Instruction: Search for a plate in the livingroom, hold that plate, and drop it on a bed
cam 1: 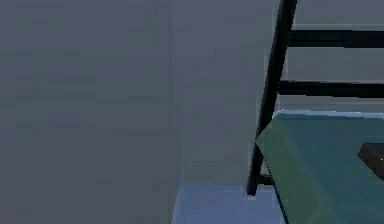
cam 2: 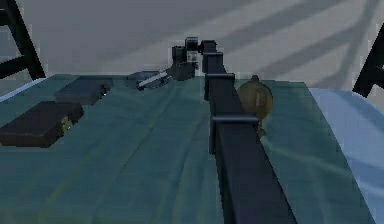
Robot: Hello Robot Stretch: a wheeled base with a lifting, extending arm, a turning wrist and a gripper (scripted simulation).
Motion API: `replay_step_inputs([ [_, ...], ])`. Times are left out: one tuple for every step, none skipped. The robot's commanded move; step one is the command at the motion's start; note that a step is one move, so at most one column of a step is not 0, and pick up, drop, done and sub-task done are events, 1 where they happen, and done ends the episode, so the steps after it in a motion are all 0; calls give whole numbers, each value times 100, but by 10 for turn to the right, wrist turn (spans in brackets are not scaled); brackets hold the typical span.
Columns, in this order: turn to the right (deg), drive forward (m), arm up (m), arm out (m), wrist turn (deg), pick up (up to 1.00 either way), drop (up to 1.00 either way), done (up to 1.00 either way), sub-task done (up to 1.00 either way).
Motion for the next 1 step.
replay_step_inputs([
  [0,0,0,0,330,0,0,0,0],
])
